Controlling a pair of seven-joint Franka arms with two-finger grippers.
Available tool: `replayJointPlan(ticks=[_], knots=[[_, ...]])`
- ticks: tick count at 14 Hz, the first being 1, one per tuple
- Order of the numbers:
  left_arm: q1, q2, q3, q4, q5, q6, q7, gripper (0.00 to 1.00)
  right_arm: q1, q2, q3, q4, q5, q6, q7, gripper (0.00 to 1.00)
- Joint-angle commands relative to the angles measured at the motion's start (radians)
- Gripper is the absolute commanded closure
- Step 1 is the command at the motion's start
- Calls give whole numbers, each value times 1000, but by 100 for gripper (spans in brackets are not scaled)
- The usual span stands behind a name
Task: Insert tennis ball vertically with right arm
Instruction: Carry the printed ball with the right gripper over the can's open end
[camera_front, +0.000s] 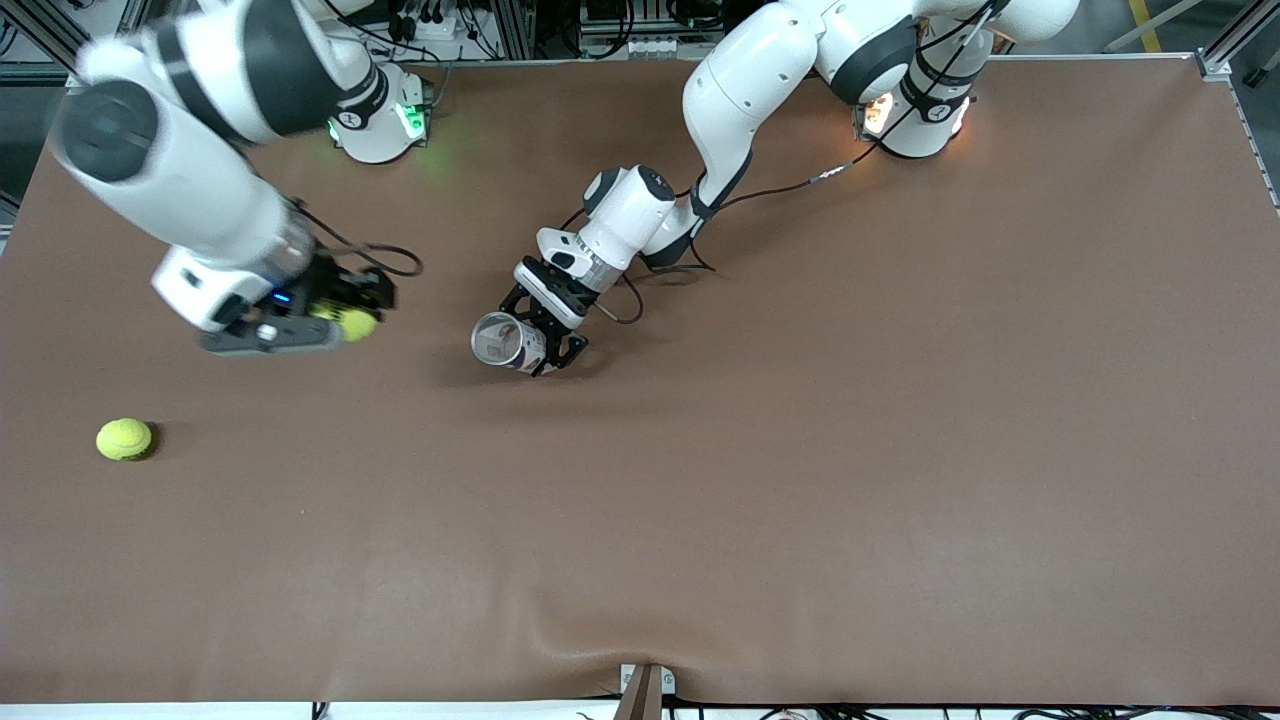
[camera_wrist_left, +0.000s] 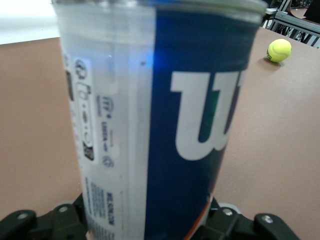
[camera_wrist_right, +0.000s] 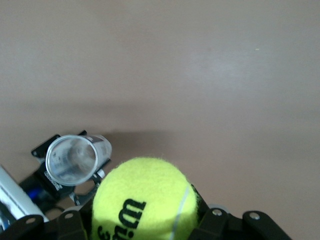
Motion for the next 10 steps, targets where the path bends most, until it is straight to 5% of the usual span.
replayJointPlan(ticks=[1,10], knots=[[-12,22,10,33,-13,8,-15,15,59,32,-12,-44,0,106,124,100],[-14,17,10,24,-18,8,-16,14,174,99,24,-136,2,203,342,100]])
